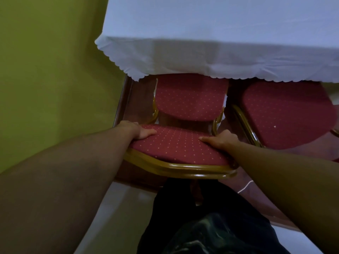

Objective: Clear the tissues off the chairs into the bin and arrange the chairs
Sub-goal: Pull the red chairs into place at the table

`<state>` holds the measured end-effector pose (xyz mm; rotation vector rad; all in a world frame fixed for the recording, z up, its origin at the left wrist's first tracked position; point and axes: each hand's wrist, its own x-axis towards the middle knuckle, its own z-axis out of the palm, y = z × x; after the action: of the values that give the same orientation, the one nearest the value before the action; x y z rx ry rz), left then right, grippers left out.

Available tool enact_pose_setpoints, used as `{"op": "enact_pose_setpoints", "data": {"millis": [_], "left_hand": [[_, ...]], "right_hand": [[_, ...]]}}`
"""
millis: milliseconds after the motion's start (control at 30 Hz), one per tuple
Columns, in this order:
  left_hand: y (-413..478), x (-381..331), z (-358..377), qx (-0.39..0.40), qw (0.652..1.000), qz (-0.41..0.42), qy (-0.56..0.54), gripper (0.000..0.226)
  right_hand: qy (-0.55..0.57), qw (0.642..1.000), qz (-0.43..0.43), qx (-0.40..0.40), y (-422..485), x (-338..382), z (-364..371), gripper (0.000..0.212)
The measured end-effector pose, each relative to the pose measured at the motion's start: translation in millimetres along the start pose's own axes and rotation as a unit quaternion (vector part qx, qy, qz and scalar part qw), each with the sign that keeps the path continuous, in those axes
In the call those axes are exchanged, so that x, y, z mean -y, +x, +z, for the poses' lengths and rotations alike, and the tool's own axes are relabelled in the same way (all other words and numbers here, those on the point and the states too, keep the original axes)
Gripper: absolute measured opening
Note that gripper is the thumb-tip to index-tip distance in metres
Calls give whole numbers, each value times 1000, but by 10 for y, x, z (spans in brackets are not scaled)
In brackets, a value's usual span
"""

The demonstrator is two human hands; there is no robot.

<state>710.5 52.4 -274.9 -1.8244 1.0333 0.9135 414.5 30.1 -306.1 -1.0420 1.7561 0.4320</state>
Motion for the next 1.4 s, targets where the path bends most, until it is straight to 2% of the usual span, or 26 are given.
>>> {"op": "enact_pose_setpoints", "data": {"millis": [233,400,567,633,767,1000,1100,1200,1333,1400], "left_hand": [[-49,-105,-26,7,999,-33,-11,102],[-113,-244,23,7,999,-45,1,113],[-245,-516,66,-1,1000,-15,4,123],[-369,-705,77,-24,1000,14,-11,116],[-617,-1143,79,-90,992,81,-45,91],[-955,-1742,34,-142,978,148,-28,84],[-1083,-1935,-4,-163,971,177,-1,79],[-1218,-2075,-78,-187,962,200,26,75],[-1390,-2252,-125,-204,951,230,39,72],[-1457,-2325,-140,-206,947,243,44,72]], "right_hand": [[-16,1000,-20,8,-11,-6,-12,94],[-8,999,-41,33,30,-60,-42,89],[-14,994,-73,75,52,-146,-133,84],[-29,992,-97,76,27,-180,-208,78],[-41,987,-148,42,10,-228,-488,73],[-76,976,-198,-41,-87,-370,-1094,65],[-61,976,-199,-69,-152,-475,-1217,66],[-50,977,-178,-106,-161,-627,-1278,81],[-45,976,-163,-136,-262,-833,-1315,75],[-29,976,-155,-152,-335,-938,-1344,81]]}}
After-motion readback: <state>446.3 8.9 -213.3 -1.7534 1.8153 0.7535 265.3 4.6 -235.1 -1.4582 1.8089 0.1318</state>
